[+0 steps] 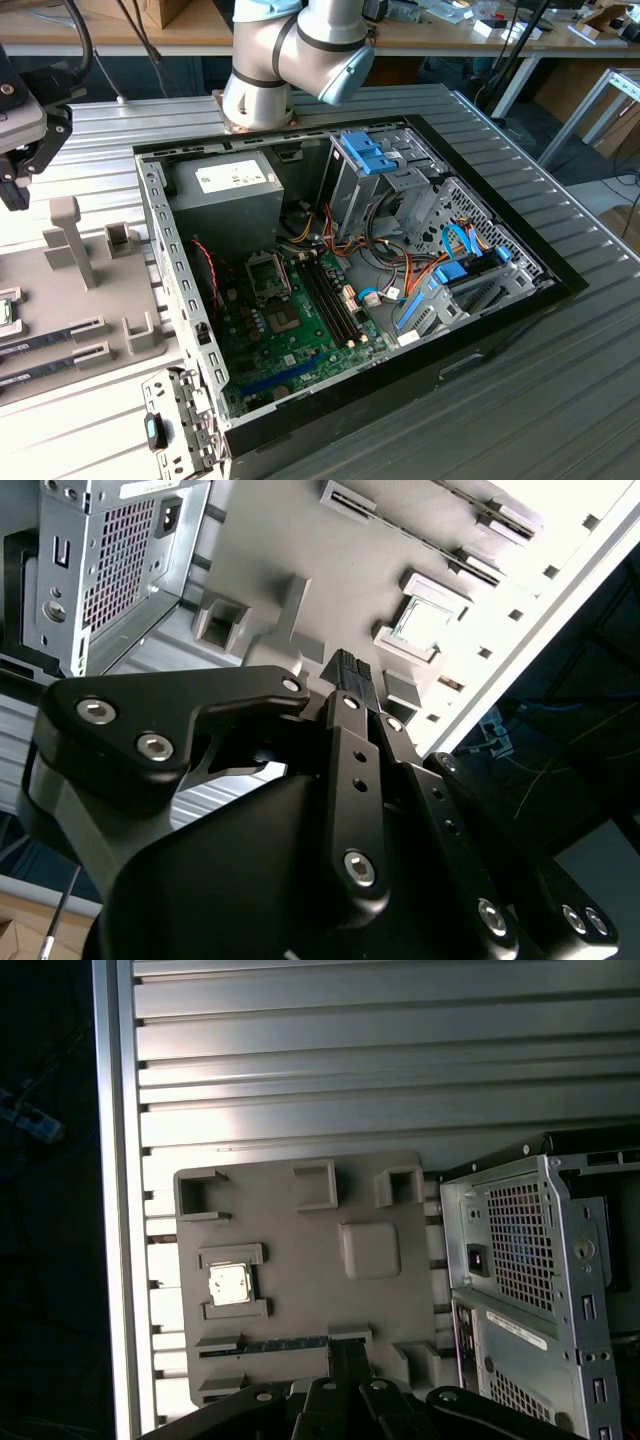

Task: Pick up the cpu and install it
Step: 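Reach for the cpu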

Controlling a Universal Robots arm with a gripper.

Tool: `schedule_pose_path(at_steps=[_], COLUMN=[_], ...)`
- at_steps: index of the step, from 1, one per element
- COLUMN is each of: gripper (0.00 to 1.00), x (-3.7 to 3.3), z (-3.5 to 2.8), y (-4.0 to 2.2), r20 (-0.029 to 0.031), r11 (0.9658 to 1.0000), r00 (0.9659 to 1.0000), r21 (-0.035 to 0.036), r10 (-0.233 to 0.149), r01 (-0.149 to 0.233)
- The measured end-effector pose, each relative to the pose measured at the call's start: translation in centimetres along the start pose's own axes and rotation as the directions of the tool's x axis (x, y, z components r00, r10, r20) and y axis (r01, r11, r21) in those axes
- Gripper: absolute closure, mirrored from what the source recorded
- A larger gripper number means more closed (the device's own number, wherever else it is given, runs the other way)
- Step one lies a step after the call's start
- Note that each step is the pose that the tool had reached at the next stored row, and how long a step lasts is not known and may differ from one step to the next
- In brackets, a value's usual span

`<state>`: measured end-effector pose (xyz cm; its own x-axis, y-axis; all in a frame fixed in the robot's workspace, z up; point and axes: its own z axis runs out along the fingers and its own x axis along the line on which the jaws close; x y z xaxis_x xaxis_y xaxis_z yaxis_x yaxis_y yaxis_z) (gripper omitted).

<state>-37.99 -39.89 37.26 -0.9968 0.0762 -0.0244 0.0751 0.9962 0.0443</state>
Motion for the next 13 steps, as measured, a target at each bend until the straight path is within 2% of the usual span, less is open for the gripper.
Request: schedule_pose_path(at_steps=[13], gripper=[0.89], x=[0.15], z=[0.43], y=[-0.03], r20=[0.0000], r11=[1.0000], r00=[1.0000], r21=[0.0000], r10=[0.000], r01=[0.000])
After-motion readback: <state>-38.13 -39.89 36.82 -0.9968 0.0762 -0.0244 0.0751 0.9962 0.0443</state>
